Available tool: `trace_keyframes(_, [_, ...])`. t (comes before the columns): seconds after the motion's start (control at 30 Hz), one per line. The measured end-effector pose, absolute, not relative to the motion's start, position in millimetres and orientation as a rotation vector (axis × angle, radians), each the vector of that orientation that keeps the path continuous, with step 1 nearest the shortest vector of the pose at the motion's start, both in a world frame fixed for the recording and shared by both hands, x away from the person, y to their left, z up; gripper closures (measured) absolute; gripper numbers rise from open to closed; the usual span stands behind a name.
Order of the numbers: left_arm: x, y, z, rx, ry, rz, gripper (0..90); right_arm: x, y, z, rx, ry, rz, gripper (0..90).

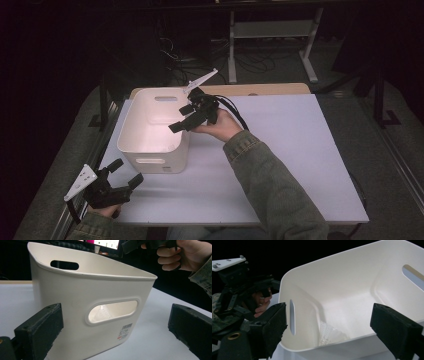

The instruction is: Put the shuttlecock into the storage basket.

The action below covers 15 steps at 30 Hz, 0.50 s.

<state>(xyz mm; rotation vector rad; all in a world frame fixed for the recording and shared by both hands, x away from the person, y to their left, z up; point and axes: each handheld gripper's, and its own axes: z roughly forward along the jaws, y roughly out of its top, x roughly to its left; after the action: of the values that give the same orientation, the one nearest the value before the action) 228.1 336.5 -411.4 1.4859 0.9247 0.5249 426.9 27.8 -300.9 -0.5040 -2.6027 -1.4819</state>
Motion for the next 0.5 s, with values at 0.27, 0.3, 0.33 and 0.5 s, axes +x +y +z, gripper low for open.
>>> trace_keyframes(0.27, [228,336,-412,1.479,0.920,0.524,0.0,422,9,-299,-0.591,-2.609,-1.535,0.0])
trace_keyframes(0.3, [228,336,-412,1.480,0.920,0.524,0.0,423,6,-300,-0.594,-2.608,-1.537,0.0])
trace_keyframes(0.33, [228,336,-412,1.479,0.920,0.525,0.0,423,3,-300,-0.594,-2.607,-1.541,0.0])
trace_keyframes(0.5, [229,335,-412,1.479,0.920,0.524,0.0,422,-11,-300,-0.609,-2.609,-1.580,0.0])
